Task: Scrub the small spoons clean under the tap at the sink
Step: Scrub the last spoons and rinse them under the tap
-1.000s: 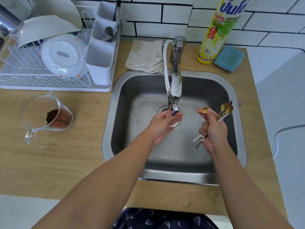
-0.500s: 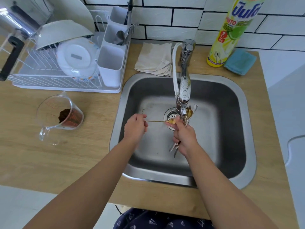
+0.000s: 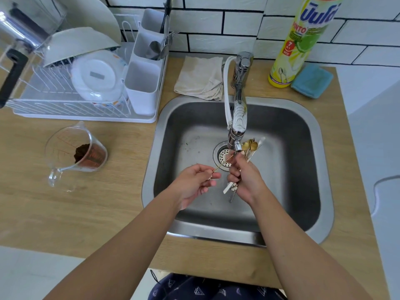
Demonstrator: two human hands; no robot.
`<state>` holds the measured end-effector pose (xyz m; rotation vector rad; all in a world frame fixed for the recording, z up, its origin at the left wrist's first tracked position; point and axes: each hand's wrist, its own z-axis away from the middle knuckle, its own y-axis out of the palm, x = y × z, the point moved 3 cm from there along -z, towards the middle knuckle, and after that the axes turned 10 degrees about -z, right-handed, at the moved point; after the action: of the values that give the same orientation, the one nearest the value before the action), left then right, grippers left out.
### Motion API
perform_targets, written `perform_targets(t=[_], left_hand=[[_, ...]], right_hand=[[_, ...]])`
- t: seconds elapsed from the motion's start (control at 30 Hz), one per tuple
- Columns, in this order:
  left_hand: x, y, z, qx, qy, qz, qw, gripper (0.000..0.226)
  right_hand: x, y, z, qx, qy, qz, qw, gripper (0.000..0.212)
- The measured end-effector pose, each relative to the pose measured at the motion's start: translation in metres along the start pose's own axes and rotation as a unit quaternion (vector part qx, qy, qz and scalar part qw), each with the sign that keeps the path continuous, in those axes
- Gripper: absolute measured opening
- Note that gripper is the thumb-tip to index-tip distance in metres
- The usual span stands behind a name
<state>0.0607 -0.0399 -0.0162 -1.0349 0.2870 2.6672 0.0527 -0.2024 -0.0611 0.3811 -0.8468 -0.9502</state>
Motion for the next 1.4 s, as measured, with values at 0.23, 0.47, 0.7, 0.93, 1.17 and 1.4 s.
perform_targets(t=[0.23, 0.47, 0.7, 0.93, 1.17, 1.4], left_hand=[[0.006, 0.018, -0.009, -0.001, 0.017, -0.069, 0.997, 0.008], [0.008, 0.014, -0.014, -0.061, 0.027, -0.216, 0.974, 0.020], [0.004, 0.005, -0.020, -0.033, 0.016, -0.240, 0.970, 0.035], [-0.014, 0.025, -0.023, 0.053, 0.122, -0.328, 0.935, 0.027], [-0.006, 0.021, -0.025, 0.130, 0.099, -0.414, 0.895, 0.021], [0.005, 0.016, -0.024, 0.115, 0.116, -0.410, 0.897, 0.013]], right_hand=[[0.006, 0.004, 0.004, 0.003, -0.004, 0.066, 0.998, 0.023], [0.020, -0.001, 0.009, -0.024, 0.009, 0.078, 0.997, 0.038], [0.027, -0.004, 0.013, 0.014, -0.010, 0.166, 0.986, 0.051], [0.013, 0.008, 0.013, 0.067, 0.049, 0.241, 0.967, 0.053], [0.009, 0.018, 0.011, 0.109, 0.079, 0.327, 0.935, 0.039], [0.009, 0.006, 0.002, 0.100, 0.088, 0.353, 0.926, 0.031]])
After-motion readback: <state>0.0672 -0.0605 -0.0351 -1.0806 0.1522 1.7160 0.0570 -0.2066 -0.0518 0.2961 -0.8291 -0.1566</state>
